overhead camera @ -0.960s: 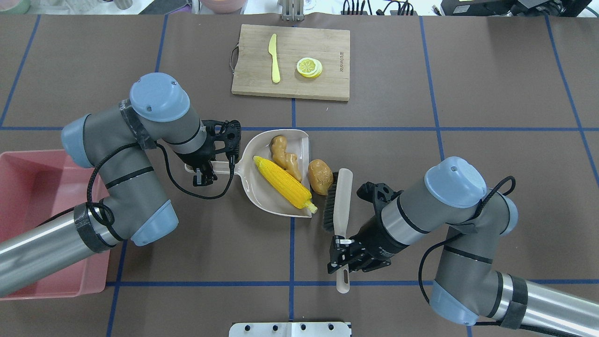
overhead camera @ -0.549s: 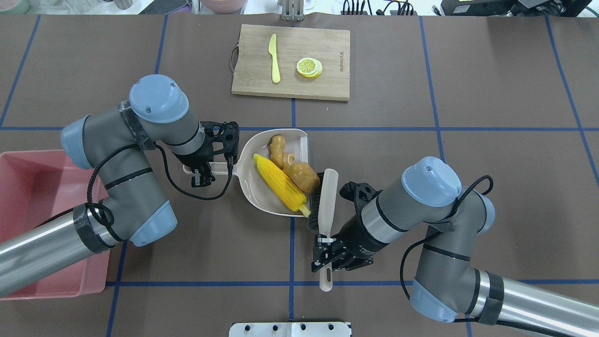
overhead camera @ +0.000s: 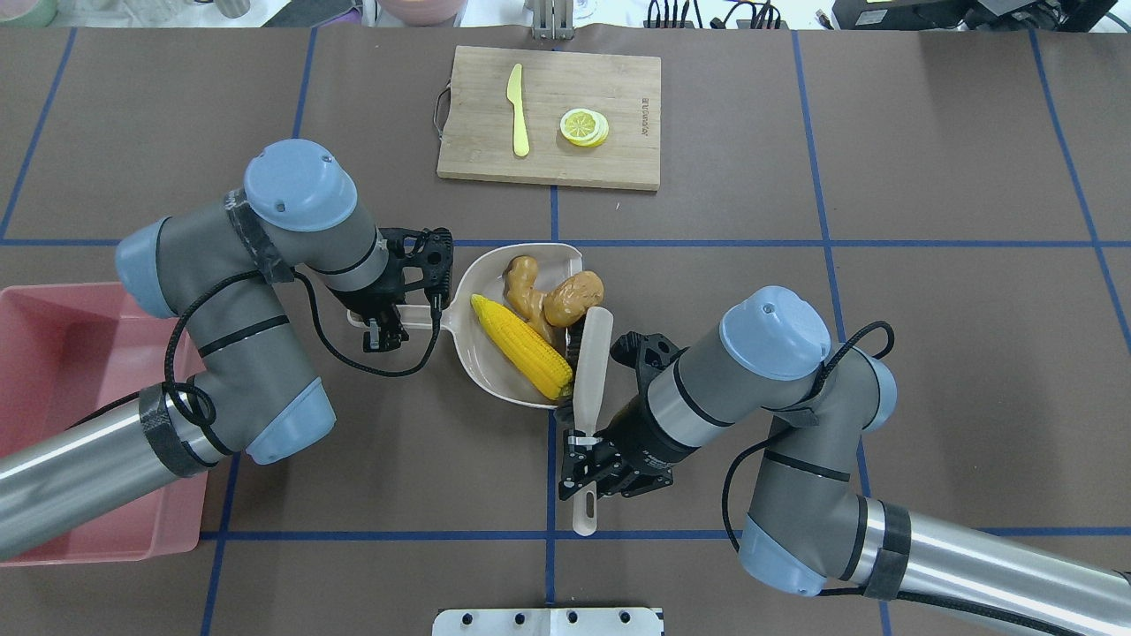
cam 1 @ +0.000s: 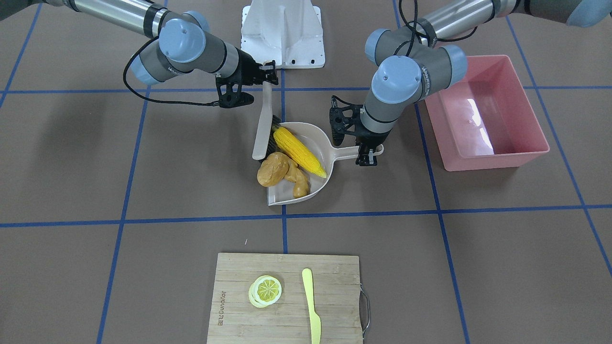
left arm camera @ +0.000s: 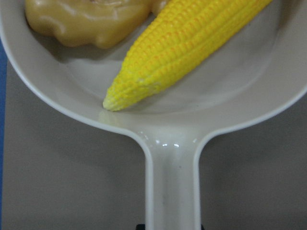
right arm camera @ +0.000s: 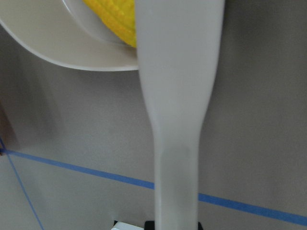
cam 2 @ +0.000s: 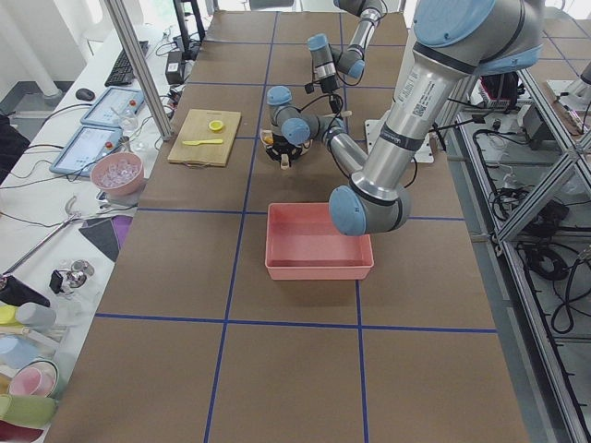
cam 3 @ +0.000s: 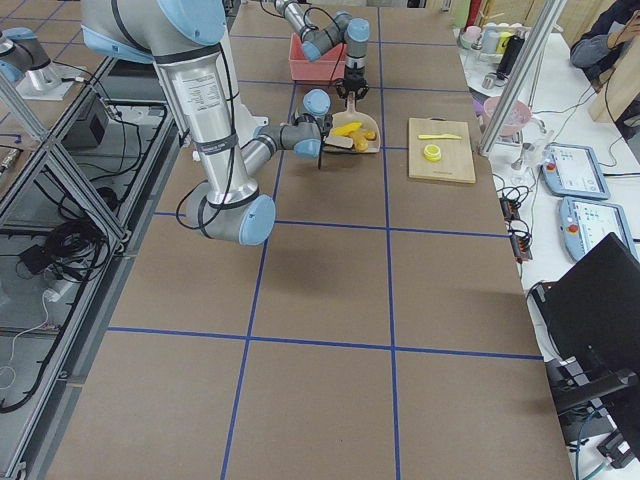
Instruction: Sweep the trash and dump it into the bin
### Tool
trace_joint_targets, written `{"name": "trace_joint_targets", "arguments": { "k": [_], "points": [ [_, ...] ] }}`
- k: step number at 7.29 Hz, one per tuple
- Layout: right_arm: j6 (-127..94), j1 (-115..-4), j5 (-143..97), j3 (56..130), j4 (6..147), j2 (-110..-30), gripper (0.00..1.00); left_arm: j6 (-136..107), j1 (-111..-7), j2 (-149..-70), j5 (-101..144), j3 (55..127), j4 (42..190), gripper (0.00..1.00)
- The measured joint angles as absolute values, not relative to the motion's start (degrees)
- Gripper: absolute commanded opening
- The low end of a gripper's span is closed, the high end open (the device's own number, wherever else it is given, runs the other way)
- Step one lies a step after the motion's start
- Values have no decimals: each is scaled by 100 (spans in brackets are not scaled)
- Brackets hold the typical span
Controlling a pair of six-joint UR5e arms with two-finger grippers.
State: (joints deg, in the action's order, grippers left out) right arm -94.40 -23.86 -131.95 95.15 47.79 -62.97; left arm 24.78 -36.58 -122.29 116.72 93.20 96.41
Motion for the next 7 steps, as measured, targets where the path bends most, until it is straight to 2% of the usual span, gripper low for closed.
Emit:
{"name": "trace_joint_targets", "arguments": {
  "k": [3,7],
  "points": [
    [-9367,-2482,-13182,9495,5066,-6053,0,2359,-3677,-12226,11672,9340,9830,0],
    [-9381,-3104,-13807,9690,5080,-6425,0,2349,-3697,-12209,11718,9345,9844,0]
  ]
}}
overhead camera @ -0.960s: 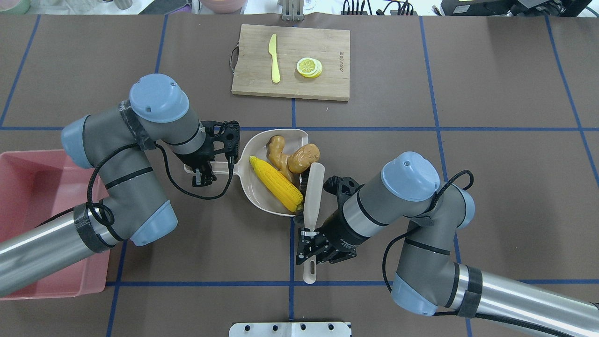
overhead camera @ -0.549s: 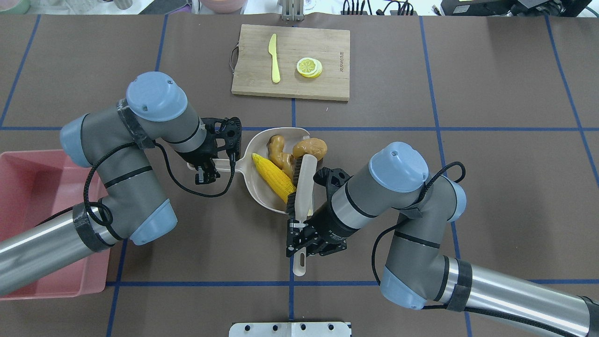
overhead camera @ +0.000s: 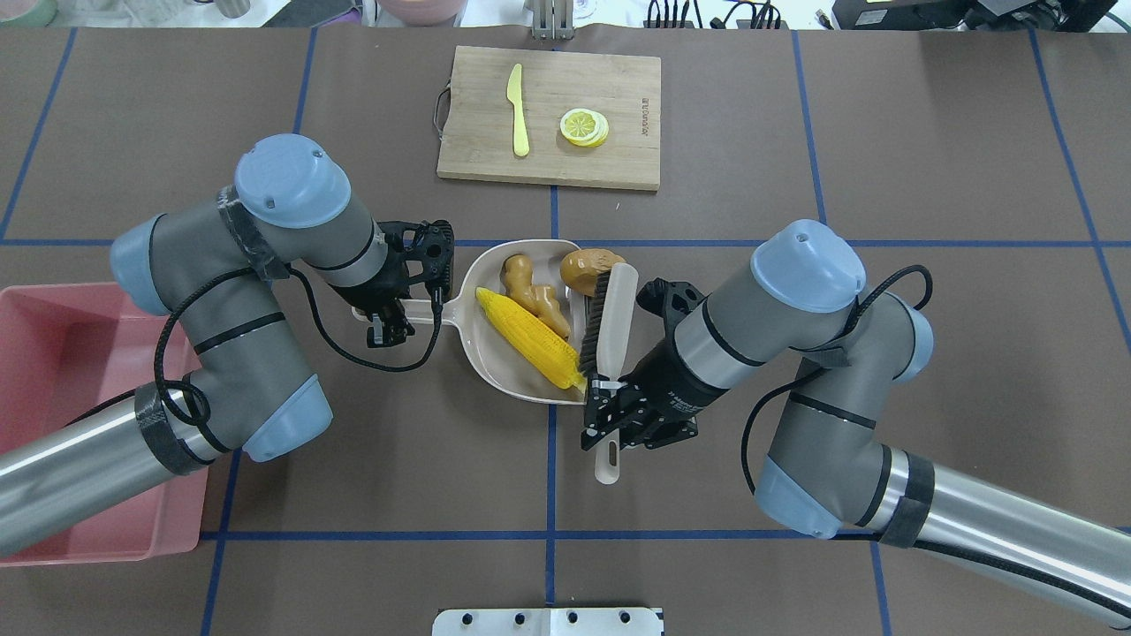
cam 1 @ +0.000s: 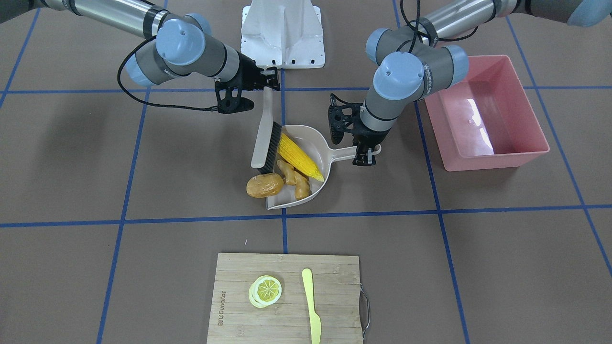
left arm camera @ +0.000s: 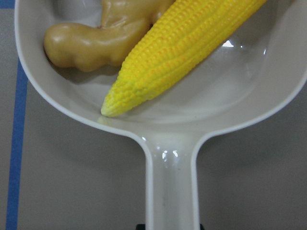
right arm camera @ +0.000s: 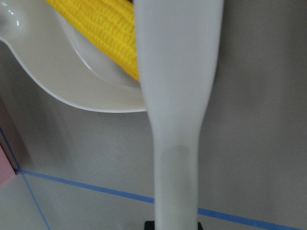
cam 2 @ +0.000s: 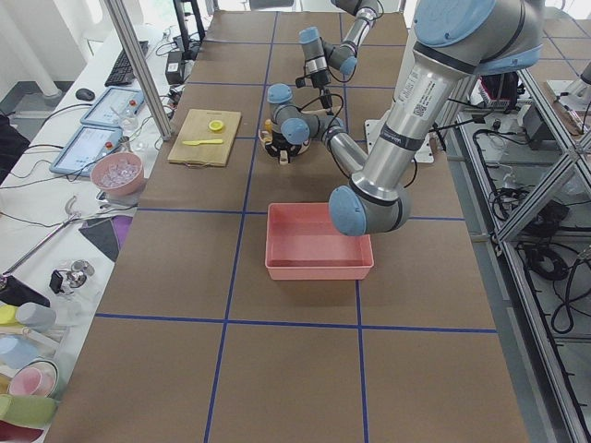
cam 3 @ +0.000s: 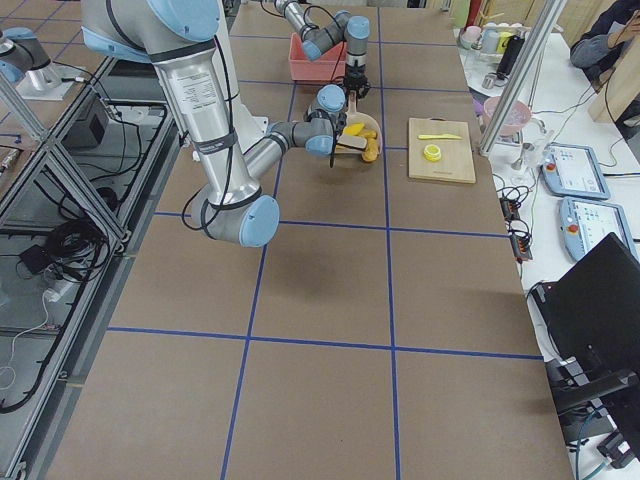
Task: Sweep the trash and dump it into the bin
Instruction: 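Lift the brush back behind the potato with the right gripper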
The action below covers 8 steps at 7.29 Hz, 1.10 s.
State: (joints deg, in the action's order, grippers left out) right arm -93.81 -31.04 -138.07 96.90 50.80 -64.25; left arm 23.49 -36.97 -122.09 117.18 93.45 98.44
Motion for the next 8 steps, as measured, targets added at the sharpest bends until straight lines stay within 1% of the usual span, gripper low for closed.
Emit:
{"name": "trace_joint_targets", "arguments": {
  "k": [3,5,8],
  "points": [
    [-9274,-3672,-14405,9898,5072,-6803,0,2347,-3711,-12202,11741,9343,9844,0],
    [-8420,-3766,-14462,9856,5080,-7077,0,2347,-3716,-12200,11742,9343,9844,0],
    [-6483,-3891,-14486,9298,5121,-7095,0,2354,-3720,-12199,11742,9336,9844,0]
  ]
}}
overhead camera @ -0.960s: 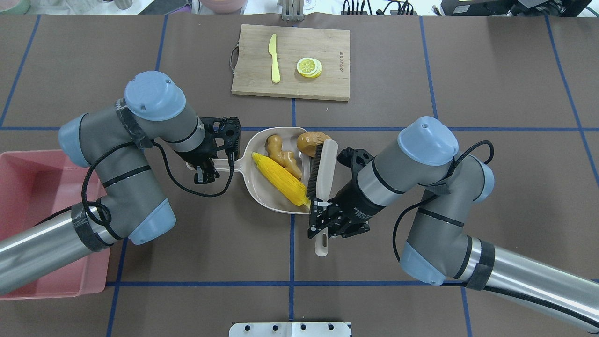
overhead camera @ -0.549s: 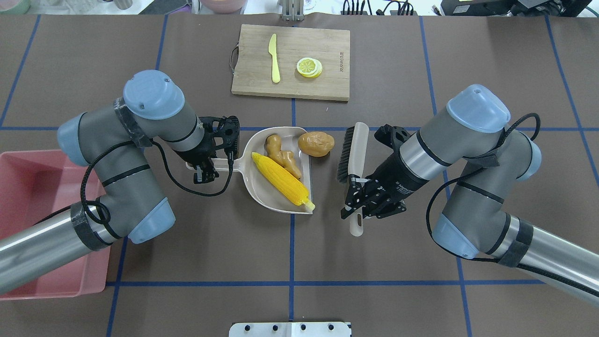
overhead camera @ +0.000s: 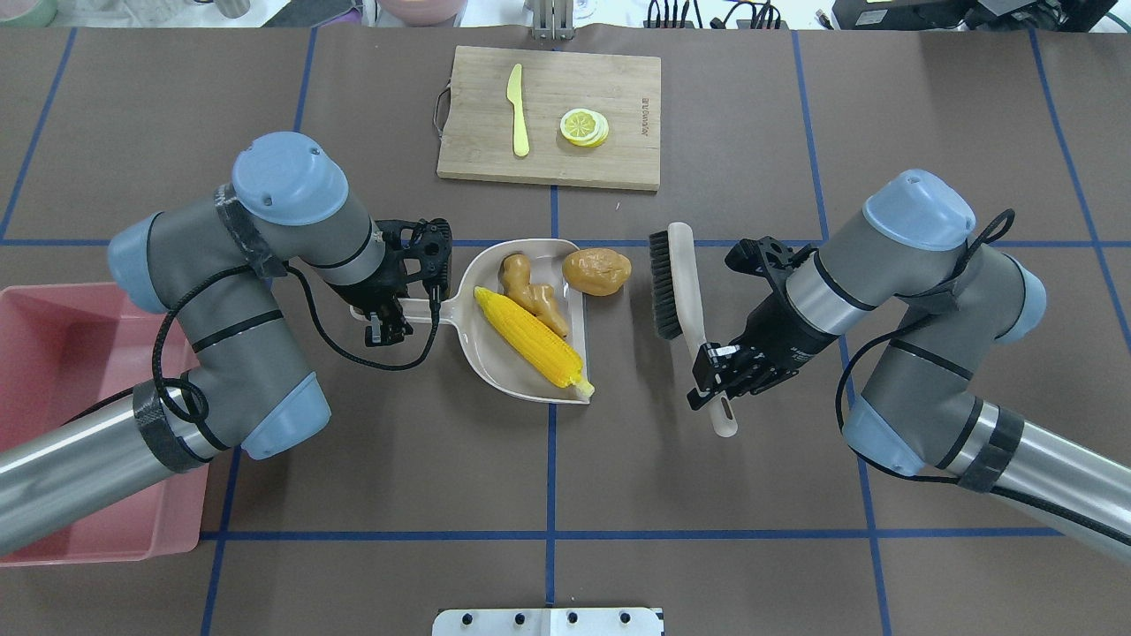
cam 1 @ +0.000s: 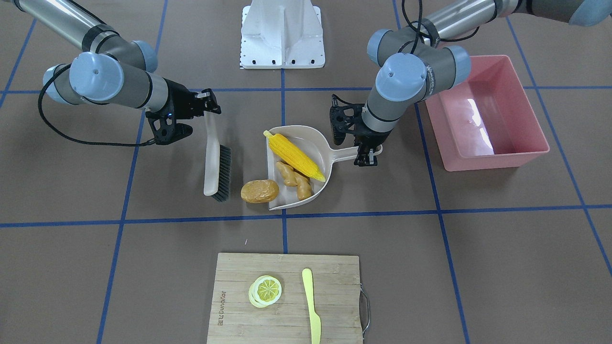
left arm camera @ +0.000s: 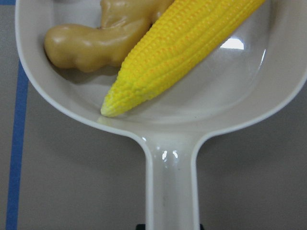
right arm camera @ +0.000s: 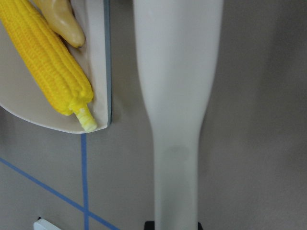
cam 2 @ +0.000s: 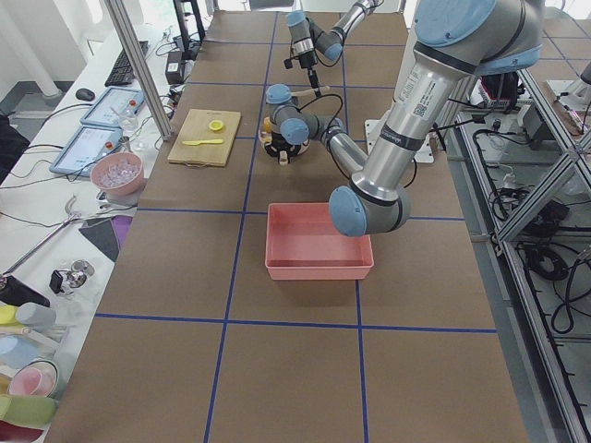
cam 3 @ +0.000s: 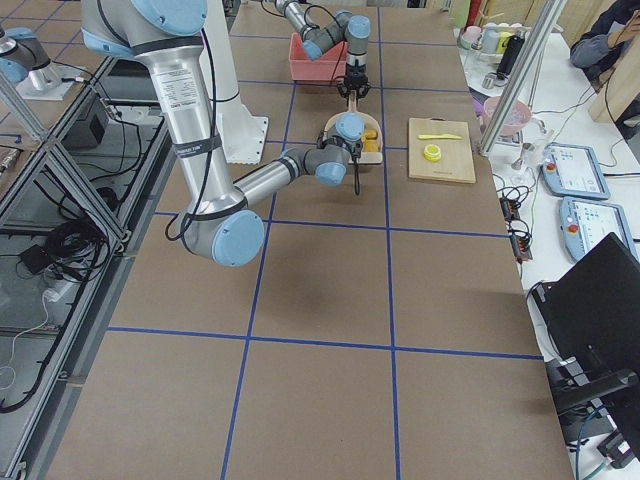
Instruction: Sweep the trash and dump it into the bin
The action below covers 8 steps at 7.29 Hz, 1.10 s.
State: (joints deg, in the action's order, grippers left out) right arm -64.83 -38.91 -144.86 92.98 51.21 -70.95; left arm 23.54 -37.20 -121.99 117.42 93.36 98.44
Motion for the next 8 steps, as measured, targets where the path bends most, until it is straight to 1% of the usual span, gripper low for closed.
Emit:
{"name": "trace_joint_targets", "arguments": {
  "k": [4,8],
  "points": [
    [-5681,-4086,-14478,8546,5131,-6659,0,2356,-3732,-12199,11742,9327,9844,0],
    [-5708,-3697,-14453,8305,5133,-6379,0,2355,-3748,-12195,11744,9326,9837,0]
  ]
}}
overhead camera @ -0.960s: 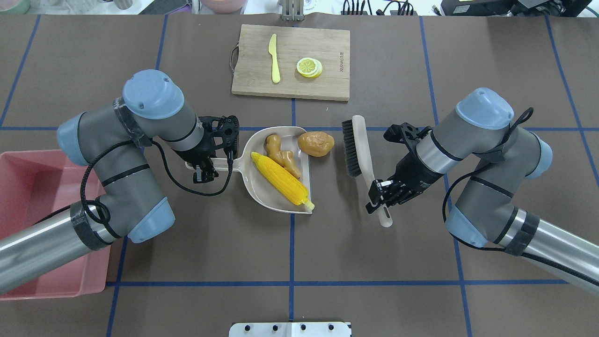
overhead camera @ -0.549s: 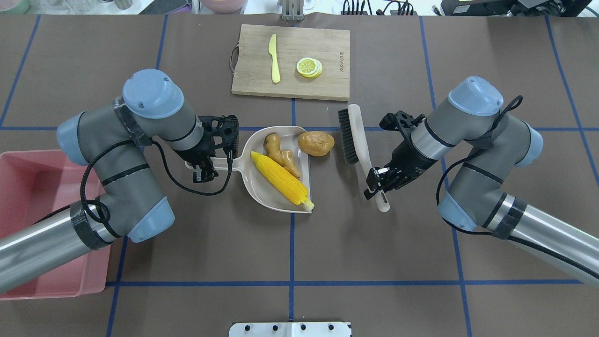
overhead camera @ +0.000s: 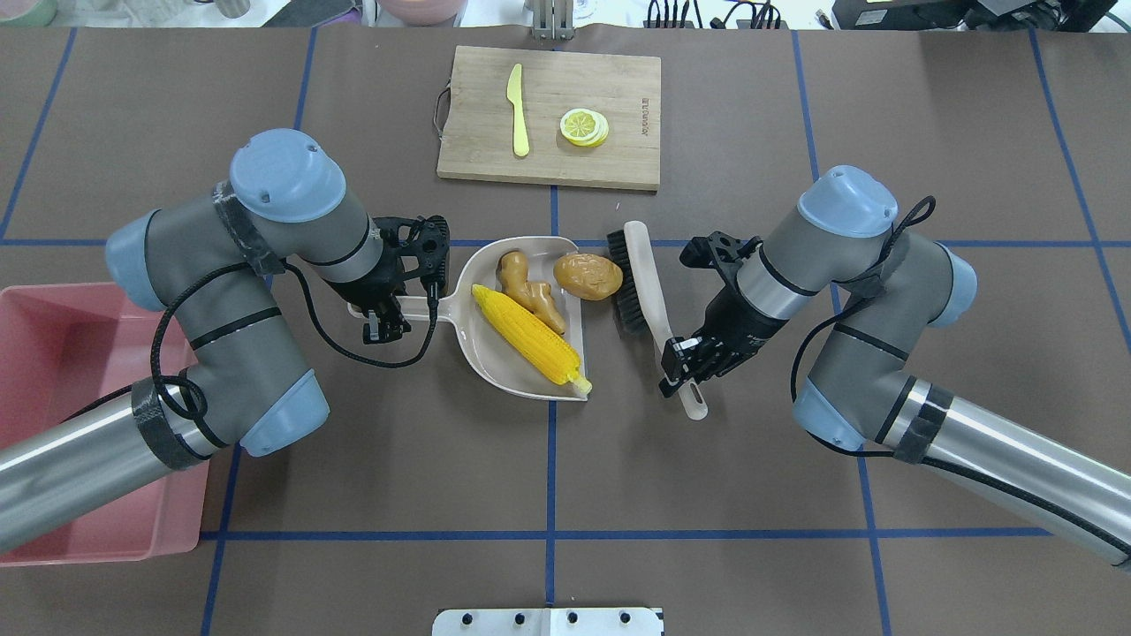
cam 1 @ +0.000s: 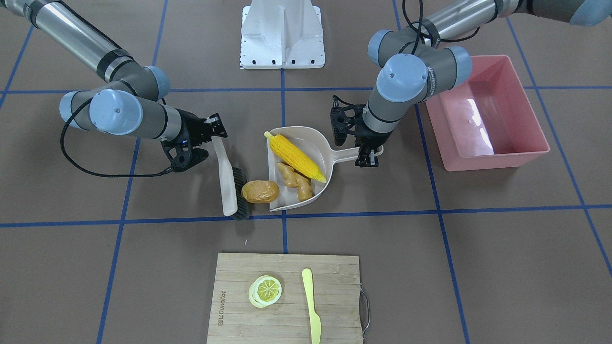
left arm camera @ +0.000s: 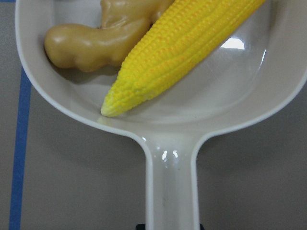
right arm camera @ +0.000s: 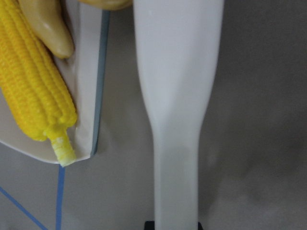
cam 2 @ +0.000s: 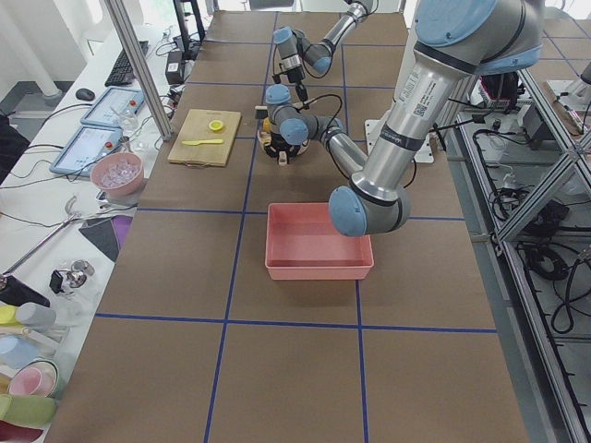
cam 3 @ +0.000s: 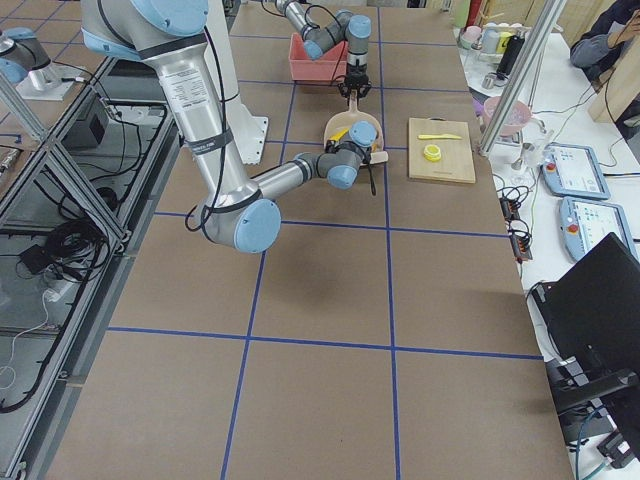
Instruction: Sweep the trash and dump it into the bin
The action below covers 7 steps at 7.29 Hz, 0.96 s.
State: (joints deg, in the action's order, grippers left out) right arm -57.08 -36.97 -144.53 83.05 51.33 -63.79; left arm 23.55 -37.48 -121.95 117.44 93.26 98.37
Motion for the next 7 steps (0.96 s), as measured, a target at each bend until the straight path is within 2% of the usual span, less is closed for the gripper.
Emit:
{"name": "trace_joint_targets", "arguments": {
  "k": [7],
  "points": [
    [-6100,-3423,-14349,8411,6133,-5482,0,2359,-3770,-12198,11758,9363,9859,0]
  ]
}}
